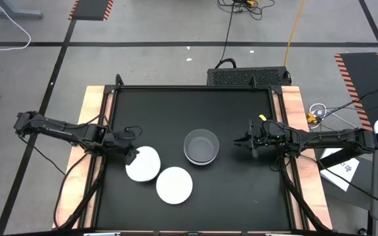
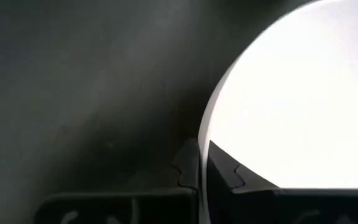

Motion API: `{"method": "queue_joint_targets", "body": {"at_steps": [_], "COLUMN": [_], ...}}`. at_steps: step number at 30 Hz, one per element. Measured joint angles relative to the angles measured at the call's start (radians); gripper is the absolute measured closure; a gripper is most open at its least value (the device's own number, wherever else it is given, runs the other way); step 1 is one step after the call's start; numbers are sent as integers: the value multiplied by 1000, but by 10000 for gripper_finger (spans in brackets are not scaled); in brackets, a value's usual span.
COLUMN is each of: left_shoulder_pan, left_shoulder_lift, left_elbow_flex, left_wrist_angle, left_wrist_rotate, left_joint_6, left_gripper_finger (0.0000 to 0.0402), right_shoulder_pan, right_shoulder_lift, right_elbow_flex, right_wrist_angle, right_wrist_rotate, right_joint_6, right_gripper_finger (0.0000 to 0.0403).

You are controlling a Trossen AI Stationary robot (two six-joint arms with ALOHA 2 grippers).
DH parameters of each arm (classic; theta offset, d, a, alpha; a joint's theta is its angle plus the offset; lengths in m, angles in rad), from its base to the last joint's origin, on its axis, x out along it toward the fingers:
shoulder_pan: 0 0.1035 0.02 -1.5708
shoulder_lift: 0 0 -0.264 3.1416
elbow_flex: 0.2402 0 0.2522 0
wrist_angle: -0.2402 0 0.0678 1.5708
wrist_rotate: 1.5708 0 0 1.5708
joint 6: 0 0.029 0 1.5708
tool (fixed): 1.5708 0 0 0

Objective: Nest bowls inside each other
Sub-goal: Stack the left white bowl on the dark gray bowl

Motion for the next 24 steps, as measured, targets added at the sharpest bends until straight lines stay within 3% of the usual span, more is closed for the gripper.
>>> {"method": "queue_joint_targets", "body": {"at_steps": [5,14,24], "left_shoulder_pan": [-1,-1,-12], "left_shoulder_lift": [-2,-4,-164], "left_elbow_flex": [-1,-1,-1], "left_wrist_angle": [175,599,618], "left_wrist_rotate": [-54,-106,-177], "left_joint_6": [133,576,749], "left_gripper_finger": [398,399,400], "right_shoulder_pan": [0,0,1], "right_shoulder_lift": [0,0,0], "right_elbow_flex": [0,0,0], "right_wrist_angle": [0,0,-4], "right_wrist_rotate": [0,0,-3], "right_joint_6": [2,23,50], "right_gripper_finger": [342,342,342]}}
